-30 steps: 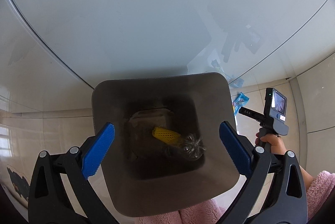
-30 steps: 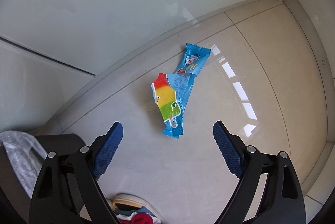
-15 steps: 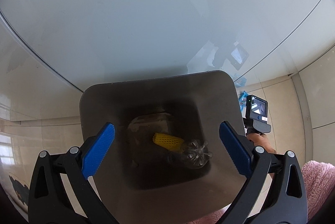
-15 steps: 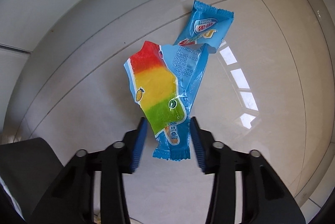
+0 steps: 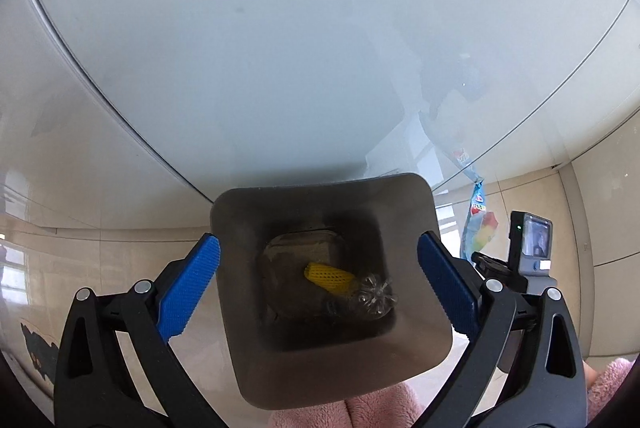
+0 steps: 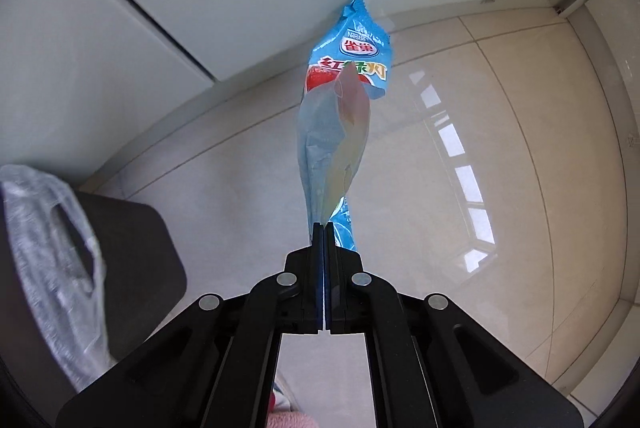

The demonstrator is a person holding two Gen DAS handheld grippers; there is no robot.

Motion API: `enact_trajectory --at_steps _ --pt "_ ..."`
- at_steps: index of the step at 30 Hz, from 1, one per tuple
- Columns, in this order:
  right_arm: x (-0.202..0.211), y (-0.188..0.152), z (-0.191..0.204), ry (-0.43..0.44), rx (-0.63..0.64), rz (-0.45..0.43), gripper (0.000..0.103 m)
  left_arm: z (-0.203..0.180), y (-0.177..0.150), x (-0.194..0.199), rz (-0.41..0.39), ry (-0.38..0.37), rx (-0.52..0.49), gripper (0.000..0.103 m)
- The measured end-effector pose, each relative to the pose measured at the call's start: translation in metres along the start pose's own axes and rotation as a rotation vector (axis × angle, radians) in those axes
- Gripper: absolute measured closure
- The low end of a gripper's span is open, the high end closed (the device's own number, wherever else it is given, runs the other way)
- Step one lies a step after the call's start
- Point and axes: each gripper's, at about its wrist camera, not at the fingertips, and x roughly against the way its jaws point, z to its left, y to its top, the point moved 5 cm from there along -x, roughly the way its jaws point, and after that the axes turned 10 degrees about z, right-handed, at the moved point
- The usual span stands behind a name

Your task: Collect trash

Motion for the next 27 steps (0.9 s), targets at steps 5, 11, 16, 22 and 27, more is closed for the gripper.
enact_trajectory --at_steps 5,11,16,22,27 --pt "0.104 -0.031 0.018 0.023 0.092 -0.069 0.101 0.007 -0.003 0.037 -0.033 0.001 0.015 0.009" --pt "0.212 -0.072 0.044 0.146 0.150 -0.135 0.101 0.020 -0.015 0.065 -0.050 0.020 0.027 0.009" --pt "0.264 -0.111 0.090 0.261 0.288 -0.138 0.102 0.036 -0.029 0.073 -0.019 0.016 0.059 0.009" --pt "0.275 -0.145 0.161 0.345 0.476 -0.107 0.102 0.064 -0.038 0.081 0.033 0.002 0.122 0.009" --pt "0.255 -0.142 0.202 0.378 0.567 -0.025 0.101 0.087 -0.039 0.083 0.074 0.008 0.159 0.008"
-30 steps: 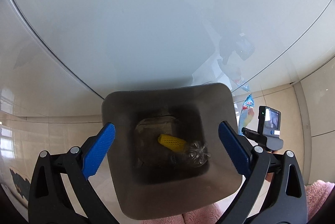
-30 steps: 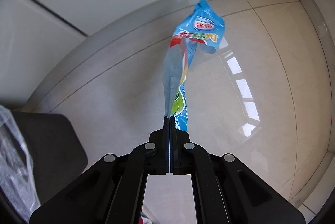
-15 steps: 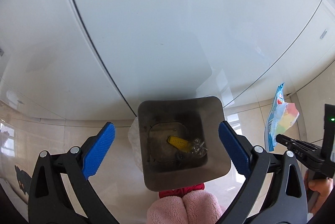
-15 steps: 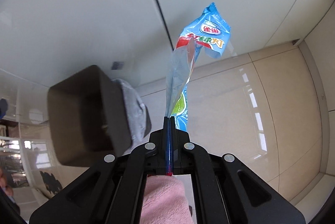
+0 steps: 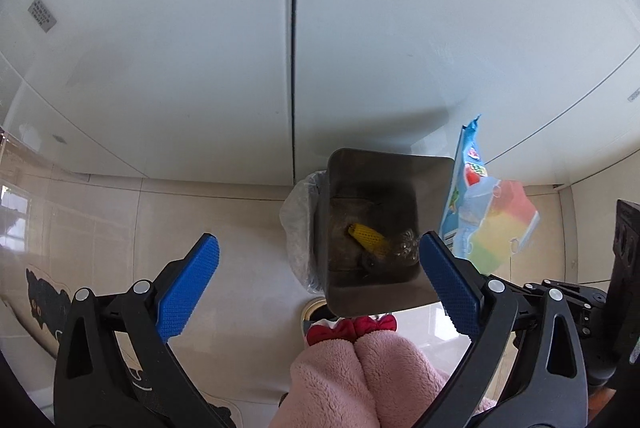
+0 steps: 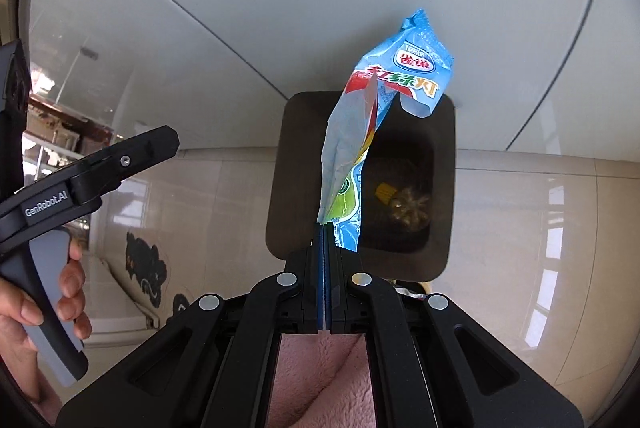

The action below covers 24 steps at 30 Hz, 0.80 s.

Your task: Collect trash

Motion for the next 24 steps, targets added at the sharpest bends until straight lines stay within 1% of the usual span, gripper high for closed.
enact_trajectory --at_steps 3,5,6,7,10,11,12,13,14,18,21,24 --pt "-0.024 0.010 0.007 0.015 -0.009 0.054 0.101 0.013 0.003 -0.014 0.052 -0.034 0.022 0.008" --pt "-0.041 0.016 -0.001 -0.007 -0.022 0.094 0.100 0.018 0.005 -0.025 0.082 -0.050 0.032 0.008" --pt "-0.050 0.018 -0.005 -0.021 -0.036 0.116 0.097 0.022 0.006 -0.030 0.094 -0.055 0.036 0.008" --pt "-0.058 0.021 0.000 -0.032 -0.056 0.129 0.097 0.023 0.007 -0.033 0.104 -0.061 0.042 0.008" --pt "-0.063 0.024 -0.002 -0.060 -0.085 0.130 0.095 0.024 0.009 -0.034 0.101 -0.069 0.051 0.008" --pt "-0.062 0.027 -0.005 -0.074 -0.082 0.125 0.080 0.024 0.009 -0.033 0.095 -0.070 0.050 0.008" --pt "-0.055 0.027 -0.002 -0.081 -0.077 0.115 0.062 0.023 0.009 -0.028 0.090 -0.073 0.048 0.008" --pt "-0.050 0.028 0.000 -0.084 -0.072 0.096 0.026 0.022 0.009 -0.022 0.084 -0.077 0.046 0.008" --pt "-0.040 0.028 0.002 -0.091 -0.070 0.062 0.025 0.022 0.008 -0.015 0.077 -0.078 0.044 0.008" --pt "-0.006 0.026 0.007 -0.108 -0.063 0.007 0.025 0.018 0.009 0.014 0.038 -0.085 0.040 0.008" --pt "0.039 0.025 0.025 -0.110 -0.040 -0.067 0.024 0.013 0.009 0.050 -0.016 -0.093 0.029 0.008" --pt "0.097 0.026 0.045 -0.155 0.009 -0.177 0.012 0.008 0.010 0.095 -0.087 -0.090 0.016 0.008"
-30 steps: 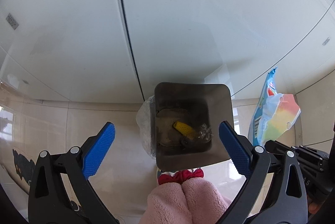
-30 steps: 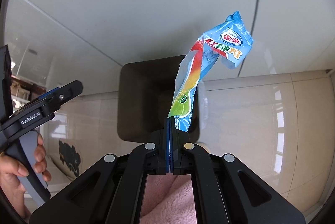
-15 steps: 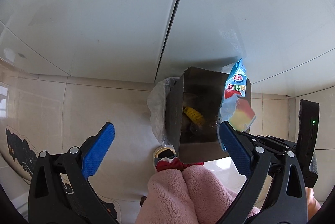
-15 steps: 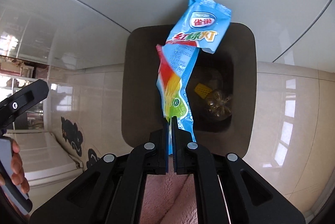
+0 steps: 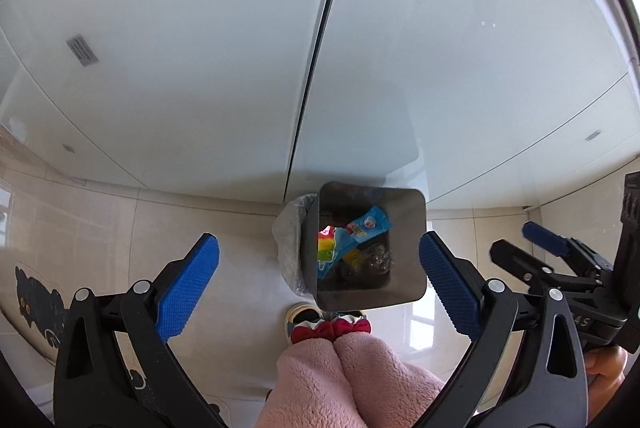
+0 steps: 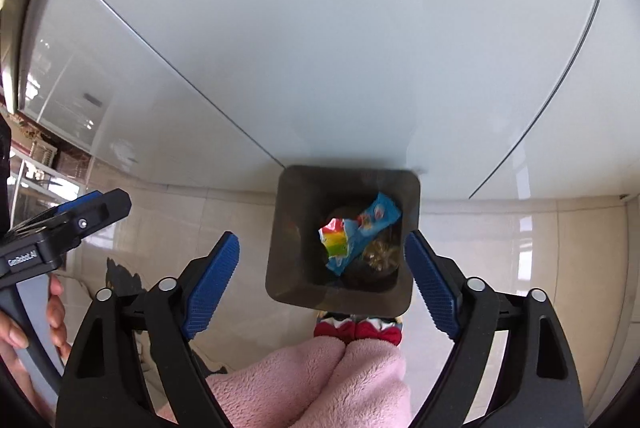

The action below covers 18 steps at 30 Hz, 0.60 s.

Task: Collect trash
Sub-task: 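Raise both tools back toward the trash pile on the counter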

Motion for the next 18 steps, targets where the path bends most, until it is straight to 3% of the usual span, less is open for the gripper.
enact_trajectory --at_steps 2,8,13,18 --pt "0.043 0.007 0.007 -0.024 0.016 -0.089 0.003 -0.005 0.003 0.029 -0.048 -0.013 -0.013 0.008" --pt "0.163 0.023 0.033 -0.033 0.061 -0.266 0.003 -0.027 0.014 0.123 -0.200 -0.007 -0.074 0.008" --pt "0.238 0.035 0.053 -0.044 0.075 -0.344 0.003 -0.039 0.029 0.182 -0.269 -0.025 -0.084 0.008" --pt "0.287 0.054 0.057 -0.072 0.062 -0.398 0.003 -0.057 0.050 0.224 -0.305 -0.005 -0.108 0.008"
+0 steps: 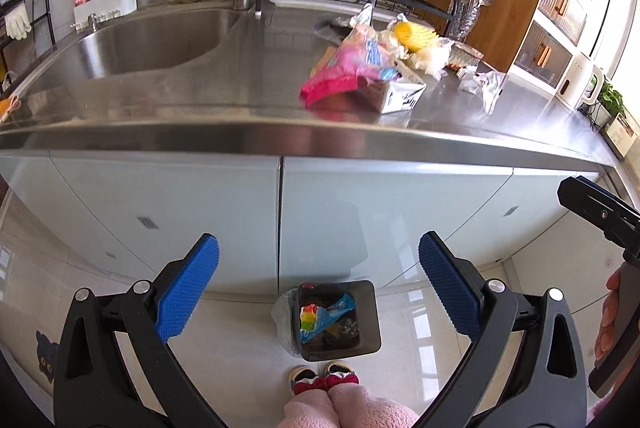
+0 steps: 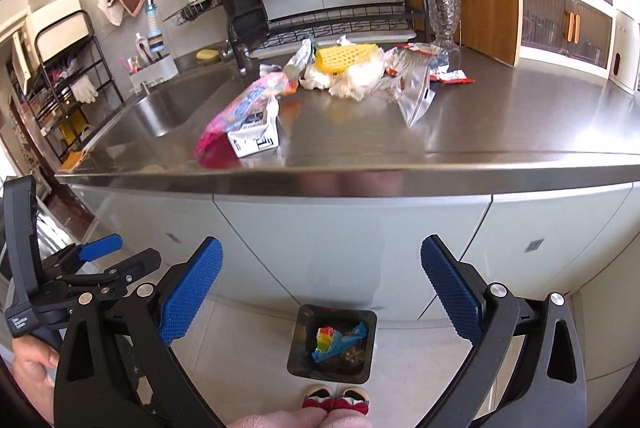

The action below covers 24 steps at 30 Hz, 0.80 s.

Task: Collect trash
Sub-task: 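Raise both tools back toward the trash pile on the counter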

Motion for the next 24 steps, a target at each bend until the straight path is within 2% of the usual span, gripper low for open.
enact_trajectory --at_steps 3,11,18,24 --pt "0.011 0.021 -0.003 -0.014 -0.024 -0.007 0.003 -0.011 0.021 0.012 -0.018 0.026 -0.015 0.008" --pt "0.009 0.072 -0.025 -0.033 -0.091 0.006 0.003 -0.024 0.082 0.014 -0.002 0.000 0.010 0.008" --pt "-0.021 0.116 -0.057 -0.073 -0.168 0.048 0.003 -0.030 0.130 -0.017 0.053 0.025 0.026 0.008" --pt "-0.060 0.131 -0.087 -0.057 -0.263 0.113 0.003 -0.025 0.155 -0.057 0.125 0.014 0.066 0.008"
